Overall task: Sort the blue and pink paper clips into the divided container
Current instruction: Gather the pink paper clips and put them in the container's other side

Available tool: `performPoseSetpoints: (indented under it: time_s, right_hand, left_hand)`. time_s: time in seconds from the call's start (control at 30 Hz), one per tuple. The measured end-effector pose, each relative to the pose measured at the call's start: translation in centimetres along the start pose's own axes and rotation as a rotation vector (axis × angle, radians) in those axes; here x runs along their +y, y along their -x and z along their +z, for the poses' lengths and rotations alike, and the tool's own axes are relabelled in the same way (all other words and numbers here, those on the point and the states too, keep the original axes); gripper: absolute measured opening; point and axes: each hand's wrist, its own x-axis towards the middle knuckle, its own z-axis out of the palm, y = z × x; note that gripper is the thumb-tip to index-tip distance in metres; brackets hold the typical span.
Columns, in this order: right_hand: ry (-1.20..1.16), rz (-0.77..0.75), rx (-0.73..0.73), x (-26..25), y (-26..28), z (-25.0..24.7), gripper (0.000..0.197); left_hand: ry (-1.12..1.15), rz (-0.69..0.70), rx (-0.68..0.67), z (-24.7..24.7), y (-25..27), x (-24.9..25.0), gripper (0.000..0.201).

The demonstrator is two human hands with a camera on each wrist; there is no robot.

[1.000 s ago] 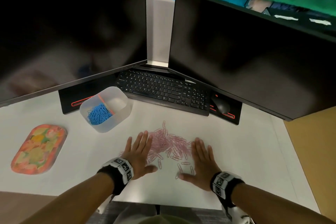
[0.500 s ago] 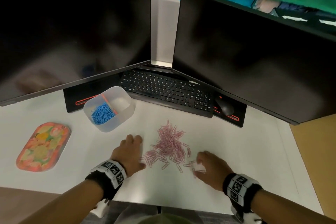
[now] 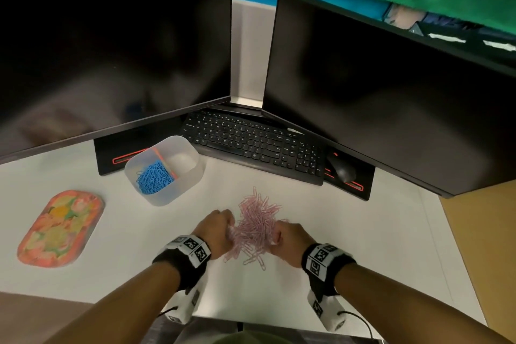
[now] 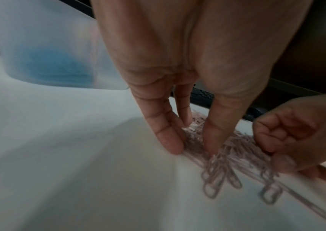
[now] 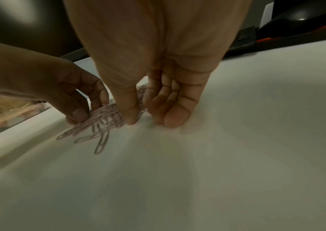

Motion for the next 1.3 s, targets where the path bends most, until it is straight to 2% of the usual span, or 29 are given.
performPoseSetpoints:
  time_s: [0.07, 0.1, 0.17, 0.2, 0.23, 0.3, 0.4, 0.5, 0.73, 0.83, 1.0, 1.1, 1.2, 1.3]
  right_hand:
    - [0.024, -0.004, 0.03, -0.5, -0.2, -0.3, 0.035]
    - [0.041, -0.009, 0.041, -0.6, -0.1, -0.4, 0.041]
    - [0.094, -0.014, 0.038, -1.0, 0.0, -0.8, 0.074]
    - [0.13, -0.006, 0.025, -1.3, -0.1, -0.9, 0.087]
    - [0.162, -0.005, 0.016, -1.6, -0.2, -1.0, 0.094]
    - [0.215, -0.021, 0.01, -2.3, -0.8, -1.1, 0.087]
    - [0.23, -0.057, 0.022, -2.7, -1.5, -1.0, 0.048]
    - [0.243, -0.094, 0.058, -2.4, -1.8, -0.6, 0.02]
    - [0.205, -0.125, 0.149, -1.8, -2.1, -0.8, 0.011]
    - [0.15, -0.102, 0.16, -1.7, -2.1, -1.1, 0.014]
    - [0.07, -0.094, 0.158, -1.6, -1.9, -1.4, 0.021]
    - [0.029, -0.095, 0.169, -1.8, -1.8, -1.6, 0.02]
    - [0.0, -0.093, 0.164, -2.1, -1.6, -2.0, 0.02]
    - [-0.008, -0.09, 0.157, -2.3, -1.4, -2.5, 0.021]
  left_hand:
    - [0.041, -0.024, -0.043, 0.2, -0.1, 0.6, 0.061]
    - [0.026, -0.034, -0.062, 0.3, 0.0, 0.9, 0.075]
    - [-0.11, -0.029, -0.075, 0.6, 0.1, 1.6, 0.096]
    - [-0.179, -0.017, -0.067, 0.8, 0.2, 2.0, 0.1]
    - [-0.212, -0.004, -0.054, 1.0, 0.1, 2.4, 0.099]
    - [-0.184, 0.01, -0.024, 1.2, -0.2, 2.8, 0.082]
    - [-0.127, 0.054, 0.035, 1.0, -0.6, 2.8, 0.044]
    - [-0.121, 0.099, 0.099, 0.8, -1.0, 2.4, 0.024]
    - [-0.073, 0.126, 0.159, 0.9, -1.9, 1.6, 0.019]
    - [-0.02, 0.093, 0.158, 0.7, -2.0, 1.4, 0.021]
    - [0.012, 0.093, 0.116, 0.5, -1.8, 1.4, 0.045]
    - [-0.155, 0.176, 0.067, 0.1, -1.3, 2.3, 0.06]
    - [-0.295, 0.266, 0.075, 0.1, -1.4, 3.3, 0.053]
    - [-0.321, 0.314, 0.037, 0.3, -1.8, 3.9, 0.038]
